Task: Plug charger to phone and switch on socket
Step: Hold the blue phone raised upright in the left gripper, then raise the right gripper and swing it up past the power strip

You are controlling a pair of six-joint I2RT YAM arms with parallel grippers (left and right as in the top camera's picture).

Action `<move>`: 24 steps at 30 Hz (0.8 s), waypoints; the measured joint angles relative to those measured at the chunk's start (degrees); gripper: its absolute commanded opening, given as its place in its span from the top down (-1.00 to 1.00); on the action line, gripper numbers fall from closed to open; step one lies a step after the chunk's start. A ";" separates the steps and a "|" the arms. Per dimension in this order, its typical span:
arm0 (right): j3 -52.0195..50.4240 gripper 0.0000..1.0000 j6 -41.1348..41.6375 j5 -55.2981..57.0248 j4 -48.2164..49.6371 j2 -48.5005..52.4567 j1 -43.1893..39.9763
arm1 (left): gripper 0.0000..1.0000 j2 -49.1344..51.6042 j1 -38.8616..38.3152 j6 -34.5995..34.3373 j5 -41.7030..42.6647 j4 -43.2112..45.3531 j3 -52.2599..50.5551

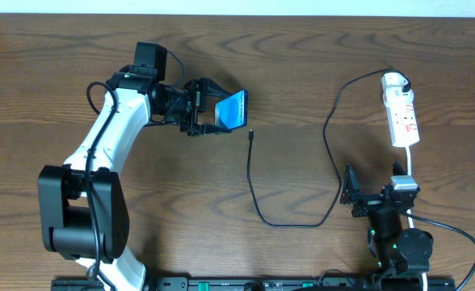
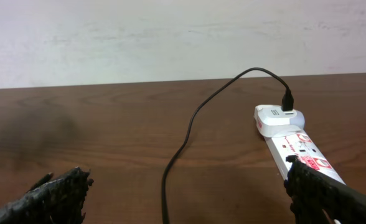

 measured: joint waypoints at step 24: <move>-0.02 -0.98 4.07 2.03 7.26 0.94 0.00 | -0.28 0.00 0.00 0.00 1.66 0.02 0.00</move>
